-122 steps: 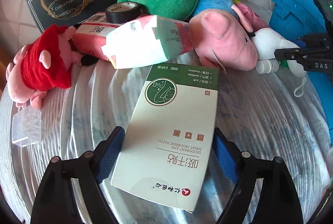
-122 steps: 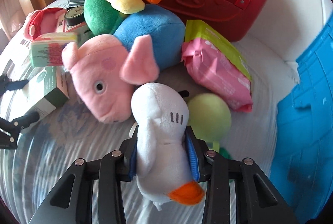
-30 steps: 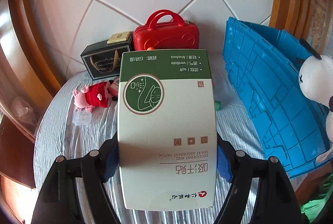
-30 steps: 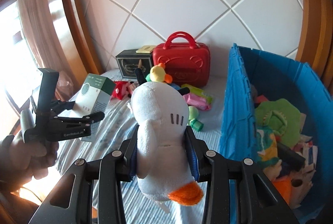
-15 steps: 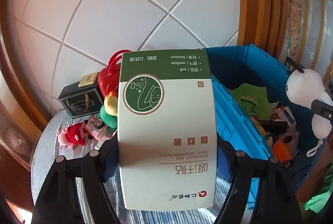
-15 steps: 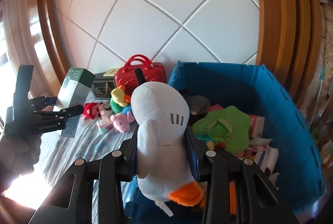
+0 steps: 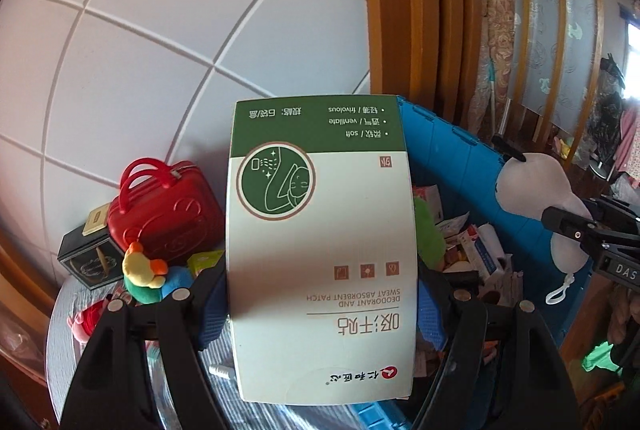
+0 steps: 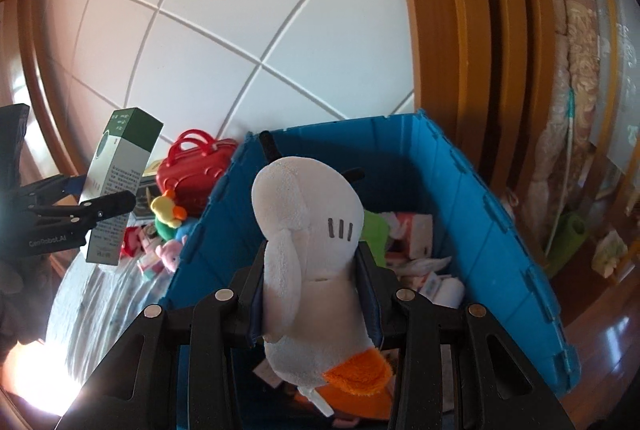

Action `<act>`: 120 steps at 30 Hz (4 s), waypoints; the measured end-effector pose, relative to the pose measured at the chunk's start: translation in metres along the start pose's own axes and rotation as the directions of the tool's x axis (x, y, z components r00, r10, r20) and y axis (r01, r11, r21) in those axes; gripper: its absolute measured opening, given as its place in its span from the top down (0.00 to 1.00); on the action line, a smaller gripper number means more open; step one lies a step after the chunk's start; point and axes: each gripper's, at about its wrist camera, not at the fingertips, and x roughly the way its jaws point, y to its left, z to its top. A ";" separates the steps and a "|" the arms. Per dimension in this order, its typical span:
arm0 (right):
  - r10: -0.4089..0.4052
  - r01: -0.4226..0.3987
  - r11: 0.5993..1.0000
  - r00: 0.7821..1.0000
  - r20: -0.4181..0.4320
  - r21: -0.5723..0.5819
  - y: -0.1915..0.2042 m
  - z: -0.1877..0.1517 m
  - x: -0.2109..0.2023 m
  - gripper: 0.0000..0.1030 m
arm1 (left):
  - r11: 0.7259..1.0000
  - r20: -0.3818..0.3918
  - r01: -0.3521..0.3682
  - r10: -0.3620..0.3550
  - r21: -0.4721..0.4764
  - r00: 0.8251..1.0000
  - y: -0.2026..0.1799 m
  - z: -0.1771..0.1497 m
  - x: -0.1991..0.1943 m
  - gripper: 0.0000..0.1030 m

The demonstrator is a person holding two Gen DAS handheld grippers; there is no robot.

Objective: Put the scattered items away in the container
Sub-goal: 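Lift the white-green box with the left tool while the right tool carries the duck to the crate, then open both tools to drop the box and duck into the blue crate, then move both tools back toward the remaining items on the bed, then grasp the red-dressed pig plush with the left tool while the right tool grasps the blue pig plush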

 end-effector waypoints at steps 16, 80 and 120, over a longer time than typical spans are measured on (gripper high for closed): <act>-0.052 0.056 0.997 0.997 -0.060 0.059 -0.071 -0.004 0.034 0.63 | 0.995 -0.006 0.067 -0.067 0.074 0.998 -0.051 0.078 0.074 0.27; 0.079 -0.117 0.965 0.983 -0.165 -0.234 0.311 -0.059 0.144 0.00 | 0.933 -0.195 -0.251 0.204 -0.259 0.959 0.359 -0.209 -0.011 0.00; -0.134 0.048 0.976 0.902 -0.411 -0.212 0.440 -0.122 0.515 0.00 | 0.884 -0.321 -0.312 0.425 0.348 0.846 0.590 -0.347 0.286 0.00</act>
